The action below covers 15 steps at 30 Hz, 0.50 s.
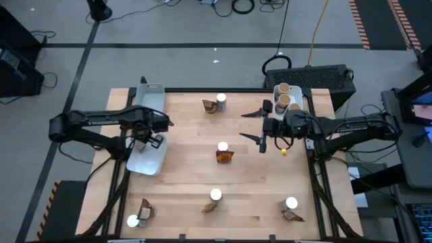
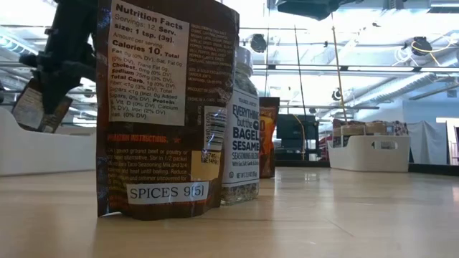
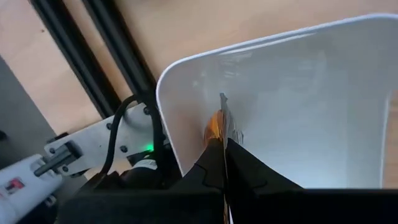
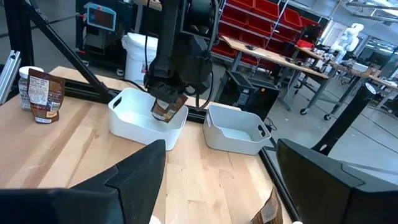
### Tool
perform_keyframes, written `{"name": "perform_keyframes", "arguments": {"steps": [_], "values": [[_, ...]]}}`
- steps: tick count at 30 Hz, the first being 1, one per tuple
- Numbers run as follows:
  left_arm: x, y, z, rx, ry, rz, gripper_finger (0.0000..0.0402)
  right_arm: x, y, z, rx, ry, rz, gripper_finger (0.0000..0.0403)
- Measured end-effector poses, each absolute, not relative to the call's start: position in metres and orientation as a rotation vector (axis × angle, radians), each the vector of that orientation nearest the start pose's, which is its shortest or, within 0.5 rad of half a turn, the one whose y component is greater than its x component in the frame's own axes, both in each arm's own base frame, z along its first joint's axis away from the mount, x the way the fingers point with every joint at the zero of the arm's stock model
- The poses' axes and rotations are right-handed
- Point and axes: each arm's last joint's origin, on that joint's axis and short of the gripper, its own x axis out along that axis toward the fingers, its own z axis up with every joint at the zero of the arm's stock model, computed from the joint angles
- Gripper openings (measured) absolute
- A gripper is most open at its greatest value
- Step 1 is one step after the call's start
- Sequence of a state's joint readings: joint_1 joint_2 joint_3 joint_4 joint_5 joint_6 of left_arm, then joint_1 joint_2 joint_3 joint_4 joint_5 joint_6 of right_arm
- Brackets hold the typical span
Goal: Sort spices by type
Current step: Put the orange seasoning pack into the left white bin
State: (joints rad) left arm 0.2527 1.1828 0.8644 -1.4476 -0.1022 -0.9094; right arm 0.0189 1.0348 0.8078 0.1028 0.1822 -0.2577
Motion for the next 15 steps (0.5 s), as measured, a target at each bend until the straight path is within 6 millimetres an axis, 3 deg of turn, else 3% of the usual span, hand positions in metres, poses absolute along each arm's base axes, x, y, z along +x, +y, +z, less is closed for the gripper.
{"name": "perform_keyframes", "arguments": {"steps": [9, 15], "values": [[0.134, 0.045, 0.239, -0.850, 1.474, 1.145, 0.0004, 0.233, -0.001, 0.322, -0.278, 0.144, -0.146, 0.0288], [0.134, 0.047, 0.239, -0.797, 1.436, 1.190, 0.0004, 0.233, -0.001, 0.322, -0.284, 0.141, -0.146, 0.0288]]}}
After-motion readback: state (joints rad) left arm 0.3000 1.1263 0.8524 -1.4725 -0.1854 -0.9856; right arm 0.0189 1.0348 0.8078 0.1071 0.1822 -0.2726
